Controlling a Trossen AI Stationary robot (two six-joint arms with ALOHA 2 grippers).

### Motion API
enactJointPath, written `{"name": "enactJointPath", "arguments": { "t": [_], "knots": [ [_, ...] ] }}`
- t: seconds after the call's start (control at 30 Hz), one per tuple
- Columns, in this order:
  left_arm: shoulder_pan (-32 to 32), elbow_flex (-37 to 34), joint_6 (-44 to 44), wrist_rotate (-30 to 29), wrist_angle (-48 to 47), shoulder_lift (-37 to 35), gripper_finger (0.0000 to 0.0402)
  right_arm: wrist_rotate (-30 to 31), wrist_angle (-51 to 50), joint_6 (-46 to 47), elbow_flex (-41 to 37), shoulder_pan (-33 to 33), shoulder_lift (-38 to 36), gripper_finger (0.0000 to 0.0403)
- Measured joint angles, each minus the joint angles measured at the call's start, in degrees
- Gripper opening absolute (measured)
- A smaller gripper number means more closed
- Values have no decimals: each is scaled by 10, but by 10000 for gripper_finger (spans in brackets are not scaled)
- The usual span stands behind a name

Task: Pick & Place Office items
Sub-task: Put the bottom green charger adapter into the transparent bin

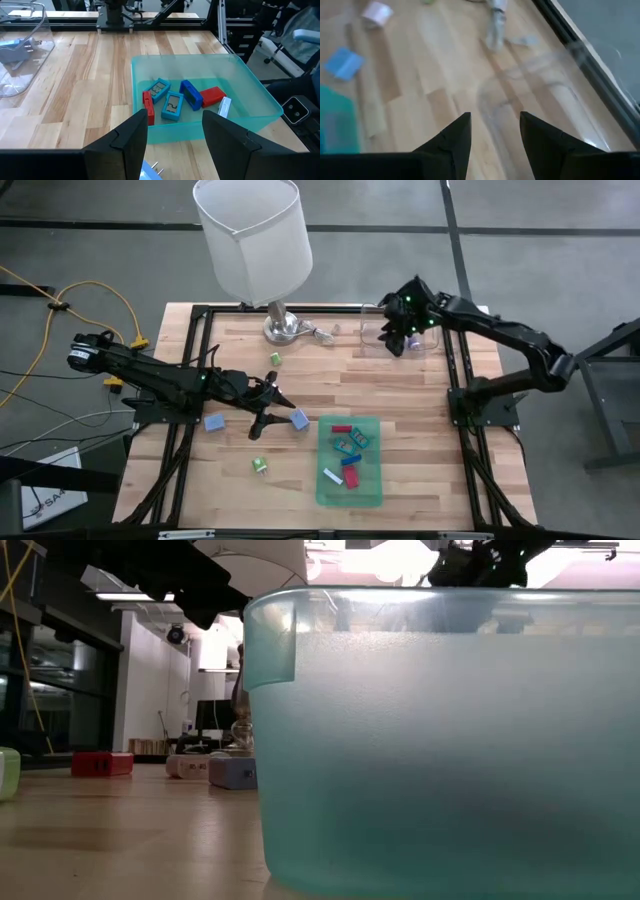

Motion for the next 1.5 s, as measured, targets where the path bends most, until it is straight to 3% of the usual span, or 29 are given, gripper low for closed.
{"name": "enactJointPath", "arguments": {
  "t": [0.33, 0.67, 0.83, 1.13, 1.27, 1.5],
  "knots": [
    [0, 0, 0, 0, 0, 0, 184, 11, -4, 25, 0, 162, -29, 154],
    [0, 0, 0, 0, 0, 0, 184, 172, 6, 36, 0, 368, -28, 154],
    [0, 0, 0, 0, 0, 0, 184, 203, 79, 50, 0, 441, -28, 154],
    [0, 0, 0, 0, 0, 0, 184, 257, 229, 31, -35, 505, -4, 154],
    [0, 0, 0, 0, 0, 0, 184, 259, 352, 11, -87, 512, 20, 154],
    [0, 0, 0, 0, 0, 0, 184, 278, 426, 0, -115, 511, 34, 154]
  ]
}}
